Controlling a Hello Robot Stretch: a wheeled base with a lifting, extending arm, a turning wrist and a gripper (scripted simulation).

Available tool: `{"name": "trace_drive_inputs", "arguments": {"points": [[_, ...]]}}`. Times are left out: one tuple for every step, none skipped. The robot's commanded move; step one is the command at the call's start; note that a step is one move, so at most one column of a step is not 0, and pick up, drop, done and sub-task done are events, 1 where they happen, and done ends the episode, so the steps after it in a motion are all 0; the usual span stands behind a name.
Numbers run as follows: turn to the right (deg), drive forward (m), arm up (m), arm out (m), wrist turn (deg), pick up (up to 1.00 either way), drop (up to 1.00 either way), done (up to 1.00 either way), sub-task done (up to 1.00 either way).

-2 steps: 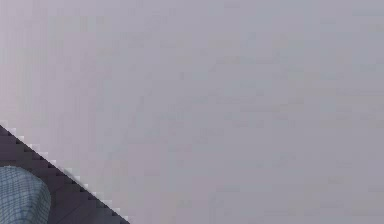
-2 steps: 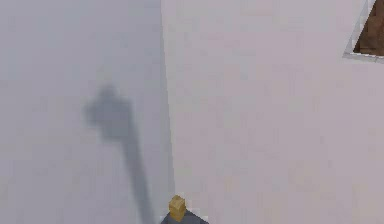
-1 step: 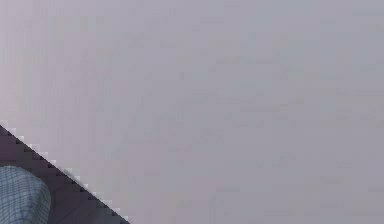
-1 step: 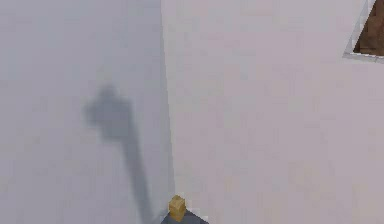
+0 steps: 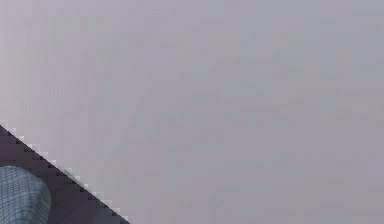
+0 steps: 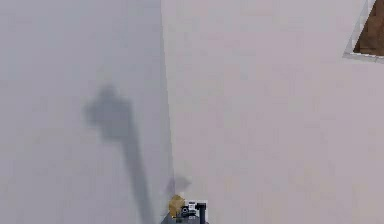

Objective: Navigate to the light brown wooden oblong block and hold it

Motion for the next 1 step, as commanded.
{"name": "trace_drive_inputs", "arguments": {"points": [[0.0, 0.00, 0.00, 0.00, 45.0, 0.00, 0.00, 0.00, 0.00]]}}
